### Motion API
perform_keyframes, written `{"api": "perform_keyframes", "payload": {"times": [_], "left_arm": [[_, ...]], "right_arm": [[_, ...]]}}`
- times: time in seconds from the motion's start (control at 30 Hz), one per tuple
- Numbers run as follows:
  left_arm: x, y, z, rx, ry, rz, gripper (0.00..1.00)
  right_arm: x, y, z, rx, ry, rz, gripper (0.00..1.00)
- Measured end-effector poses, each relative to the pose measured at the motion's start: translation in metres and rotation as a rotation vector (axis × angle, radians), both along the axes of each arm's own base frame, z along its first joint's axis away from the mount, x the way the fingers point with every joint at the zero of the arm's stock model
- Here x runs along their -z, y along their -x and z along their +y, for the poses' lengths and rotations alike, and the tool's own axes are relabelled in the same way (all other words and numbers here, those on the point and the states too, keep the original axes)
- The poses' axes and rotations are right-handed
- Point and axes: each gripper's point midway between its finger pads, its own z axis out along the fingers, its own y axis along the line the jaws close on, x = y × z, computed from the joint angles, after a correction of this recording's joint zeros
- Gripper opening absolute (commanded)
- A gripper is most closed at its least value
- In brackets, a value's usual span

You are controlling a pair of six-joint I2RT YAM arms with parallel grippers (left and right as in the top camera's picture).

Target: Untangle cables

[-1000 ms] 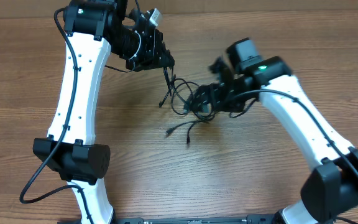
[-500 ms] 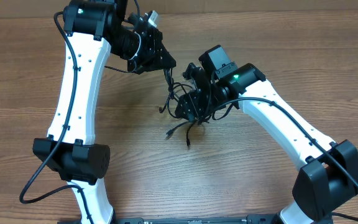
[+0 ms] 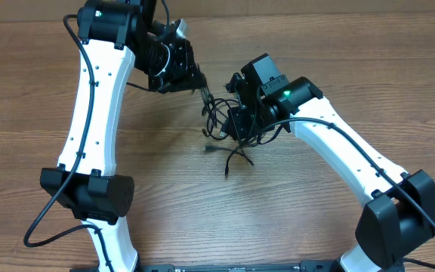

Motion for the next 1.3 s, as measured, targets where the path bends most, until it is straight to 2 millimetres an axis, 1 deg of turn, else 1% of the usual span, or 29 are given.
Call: {"api": "perform_keyframes", "payload": {"times": [0.03, 0.07, 0.1, 0.13, 0.17, 0.23, 0.27, 0.3, 0.4, 0.43, 0.5, 0.57, 0.7, 0.77, 0.83, 0.93, 1.03, 1.13, 1.23, 1.3], "left_arm": [[0.005, 0.001, 0.007, -0.01, -0.048, 0.005, 0.14], [0.009, 0.001, 0.013, -0.019, -0.091, 0.006, 0.17], [0.014, 0.0, 0.021, -0.03, -0.14, 0.005, 0.21], [0.017, 0.0, 0.025, -0.036, -0.17, 0.003, 0.23], [0.021, -0.002, 0.034, -0.054, -0.225, 0.001, 0.25], [0.026, -0.004, 0.047, -0.091, -0.302, 0.003, 0.27], [0.028, -0.005, 0.051, -0.105, -0.333, 0.003, 0.31], [0.029, -0.005, 0.054, -0.112, -0.353, 0.001, 0.35], [0.033, -0.004, 0.055, -0.119, -0.394, 0.002, 0.44], [0.035, -0.004, 0.054, -0.115, -0.403, 0.002, 0.47], [0.038, -0.004, 0.052, -0.113, -0.417, 0.002, 0.53], [0.04, -0.002, 0.05, -0.107, -0.424, 0.008, 0.59], [0.04, 0.0, 0.045, -0.092, -0.43, 0.004, 0.7], [0.041, 0.001, 0.041, -0.084, -0.432, 0.002, 0.75], [0.041, 0.003, 0.036, -0.07, -0.433, -0.002, 0.75], [0.04, 0.006, 0.026, -0.046, -0.431, -0.012, 0.75], [0.04, 0.006, 0.018, -0.029, -0.427, -0.027, 0.74], [0.04, 0.006, 0.015, -0.021, -0.426, -0.032, 0.74], [0.042, 0.007, 0.016, -0.021, -0.431, -0.028, 0.73], [0.044, 0.006, 0.016, -0.021, -0.433, -0.025, 0.7]], "right_arm": [[0.0, 0.001, -0.003, 0.013, 0.013, 0.006, 0.04], [-0.002, 0.001, -0.006, 0.029, 0.027, 0.008, 0.04], [-0.007, 0.0, -0.009, 0.049, 0.038, 0.0, 0.04], [-0.016, -0.003, -0.011, 0.068, 0.043, -0.019, 0.04], [-0.024, -0.006, -0.012, 0.082, 0.042, -0.037, 0.04], [-0.058, -0.013, -0.012, 0.112, 0.007, -0.114, 0.04], [-0.086, -0.015, -0.012, 0.128, -0.029, -0.175, 0.04], [-0.096, -0.015, -0.012, 0.13, -0.043, -0.194, 0.04], [-0.158, -0.01, -0.013, 0.138, -0.146, -0.326, 0.04], [-0.182, -0.005, -0.013, 0.137, -0.199, -0.377, 0.04], [-0.217, 0.001, -0.014, 0.14, -0.277, -0.455, 0.04], [-0.244, 0.006, -0.016, 0.156, -0.339, -0.513, 0.04], [-0.285, 0.011, -0.019, 0.187, -0.445, -0.607, 0.04], [-0.299, 0.014, -0.02, 0.189, -0.481, -0.636, 0.04], [-0.31, 0.018, -0.02, 0.19, -0.517, -0.656, 0.04], [-0.322, 0.021, -0.02, 0.19, -0.554, -0.676, 0.04], [-0.319, 0.015, -0.028, 0.246, -0.521, -0.687, 0.04], [-0.306, 0.005, -0.041, 0.331, -0.447, -0.68, 0.04], [-0.303, 0.003, -0.037, 0.327, -0.453, -0.661, 0.04], [-0.306, 0.003, -0.032, 0.306, -0.478, -0.66, 0.04]]}}
